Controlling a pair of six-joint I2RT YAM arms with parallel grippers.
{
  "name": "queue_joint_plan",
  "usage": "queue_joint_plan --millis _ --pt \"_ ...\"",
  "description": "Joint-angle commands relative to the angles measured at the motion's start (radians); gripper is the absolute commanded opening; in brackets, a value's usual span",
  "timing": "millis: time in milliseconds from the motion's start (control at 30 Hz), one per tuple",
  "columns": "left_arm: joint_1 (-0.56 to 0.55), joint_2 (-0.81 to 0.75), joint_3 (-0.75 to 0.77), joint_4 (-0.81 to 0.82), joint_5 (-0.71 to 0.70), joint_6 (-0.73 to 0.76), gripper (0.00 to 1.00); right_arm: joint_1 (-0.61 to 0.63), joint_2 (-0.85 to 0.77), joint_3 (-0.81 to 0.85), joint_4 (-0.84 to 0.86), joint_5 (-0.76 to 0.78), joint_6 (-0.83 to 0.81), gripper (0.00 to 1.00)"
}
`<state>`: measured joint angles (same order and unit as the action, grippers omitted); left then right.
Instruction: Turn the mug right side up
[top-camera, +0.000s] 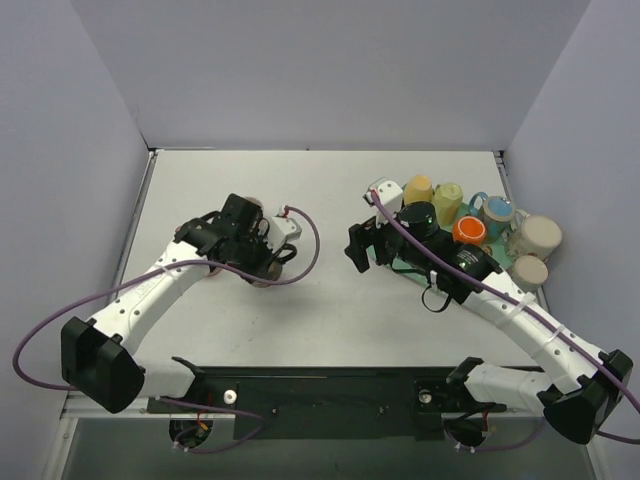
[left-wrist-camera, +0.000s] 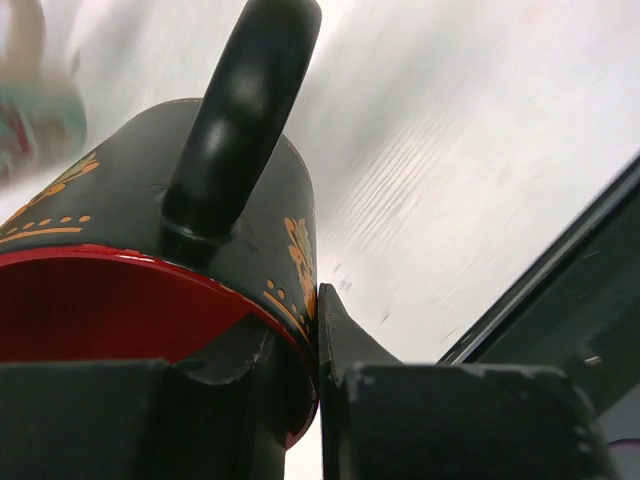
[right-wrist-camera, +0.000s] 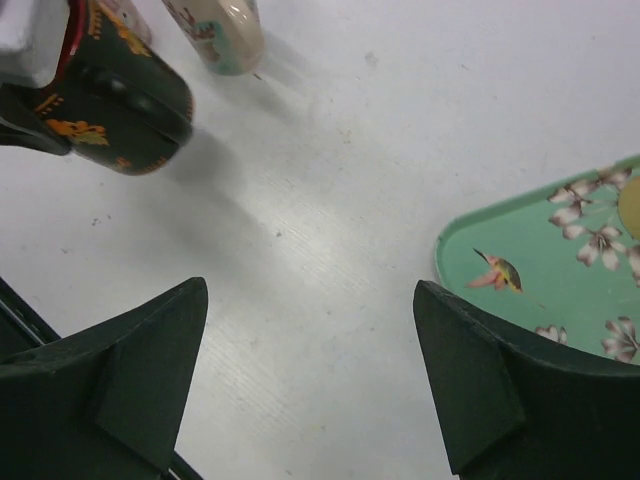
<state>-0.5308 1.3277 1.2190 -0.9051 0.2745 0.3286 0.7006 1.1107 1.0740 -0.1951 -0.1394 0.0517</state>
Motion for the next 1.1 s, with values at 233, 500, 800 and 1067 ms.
queue_joint_plan --millis 233,500,800,1067 --pt "0.124 -0.108 -0.225 -0.032 -0.343 0.164 0.0 -0.073 -0.077 -0.091 -0.017 0.247 0.057 0.81" --pt "0.229 -0.159 -0.341 0.018 -0.361 0.239 0.0 -0.19 -0.149 -0.158 0.02 0.26 0.099 0.81" --pt "0.411 -0.156 -0.358 0.045 -0.123 0.313 0.12 -0.263 -0.158 -0.166 -0.024 0.65 0.203 0.95" --pt "0.416 -0.186 -0.245 -0.087 -0.084 0.31 0.67 -0.516 -0.081 -0.072 -0.247 0.774 0.321 0.96"
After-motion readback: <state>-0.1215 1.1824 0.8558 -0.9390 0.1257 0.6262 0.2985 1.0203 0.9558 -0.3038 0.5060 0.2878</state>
